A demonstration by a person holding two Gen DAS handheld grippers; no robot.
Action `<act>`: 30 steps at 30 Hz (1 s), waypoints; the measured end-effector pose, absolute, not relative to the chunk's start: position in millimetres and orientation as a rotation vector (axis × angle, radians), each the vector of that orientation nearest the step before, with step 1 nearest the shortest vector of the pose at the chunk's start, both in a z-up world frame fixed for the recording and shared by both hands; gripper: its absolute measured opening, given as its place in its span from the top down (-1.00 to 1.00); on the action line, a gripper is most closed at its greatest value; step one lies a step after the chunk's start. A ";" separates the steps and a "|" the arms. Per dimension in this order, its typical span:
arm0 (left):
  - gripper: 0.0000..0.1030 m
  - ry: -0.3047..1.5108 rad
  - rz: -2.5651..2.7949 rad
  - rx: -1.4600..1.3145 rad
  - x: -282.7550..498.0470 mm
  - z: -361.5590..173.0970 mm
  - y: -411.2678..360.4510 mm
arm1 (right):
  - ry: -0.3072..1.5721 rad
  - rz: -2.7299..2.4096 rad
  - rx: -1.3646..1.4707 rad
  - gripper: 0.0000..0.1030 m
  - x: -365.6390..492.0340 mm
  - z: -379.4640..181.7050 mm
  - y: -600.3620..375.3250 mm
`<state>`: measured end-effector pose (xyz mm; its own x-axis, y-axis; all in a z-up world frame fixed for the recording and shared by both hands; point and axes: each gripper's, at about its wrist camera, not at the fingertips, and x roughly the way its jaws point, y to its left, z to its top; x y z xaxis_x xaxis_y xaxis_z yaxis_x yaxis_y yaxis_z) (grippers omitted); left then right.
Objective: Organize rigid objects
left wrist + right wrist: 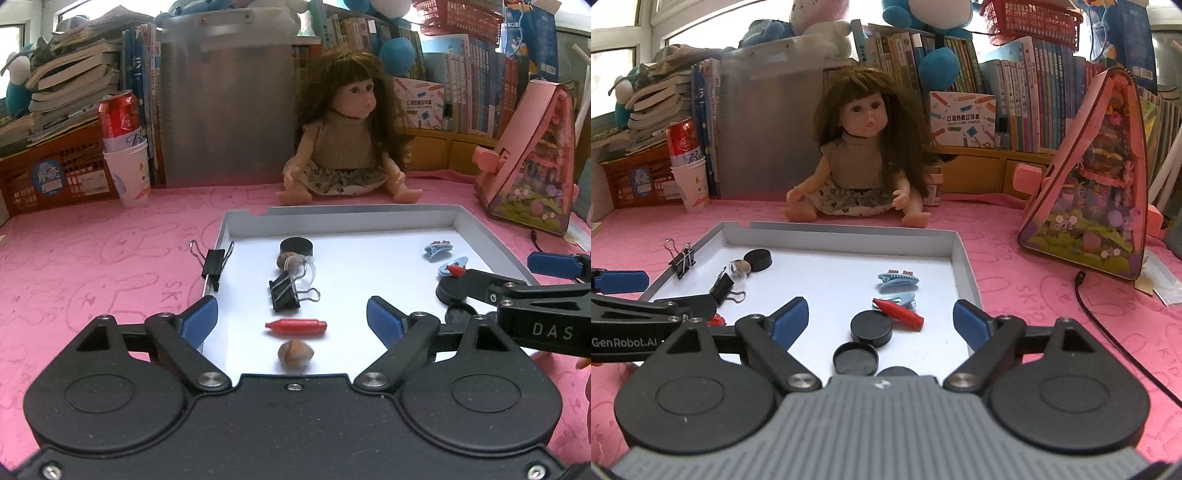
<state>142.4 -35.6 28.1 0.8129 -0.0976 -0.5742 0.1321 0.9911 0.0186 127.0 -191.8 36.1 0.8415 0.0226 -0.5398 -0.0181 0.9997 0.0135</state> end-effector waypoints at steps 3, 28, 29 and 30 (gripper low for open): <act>-0.69 0.609 -0.129 0.061 129.5 28.6 -32.4 | 0.565 0.031 0.013 -0.86 116.2 38.7 -192.9; -0.79 0.702 -0.051 -0.016 60.5 -6.1 -0.1 | 0.661 -0.001 0.029 -1.00 48.7 6.0 -195.8; -0.82 0.702 -0.049 -0.008 61.3 -7.1 -1.5 | 0.664 -0.004 0.024 -1.00 49.4 4.7 -194.8; -0.84 0.697 -0.048 0.001 61.3 -7.7 -2.8 | 0.668 -0.006 0.018 -1.00 50.5 3.4 -193.6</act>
<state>61.3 -2.8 -7.7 0.7656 -0.0442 -0.6419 0.0445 0.9989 -0.0157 50.5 -193.6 3.4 0.7851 0.0005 -0.6193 0.0110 0.9998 0.0147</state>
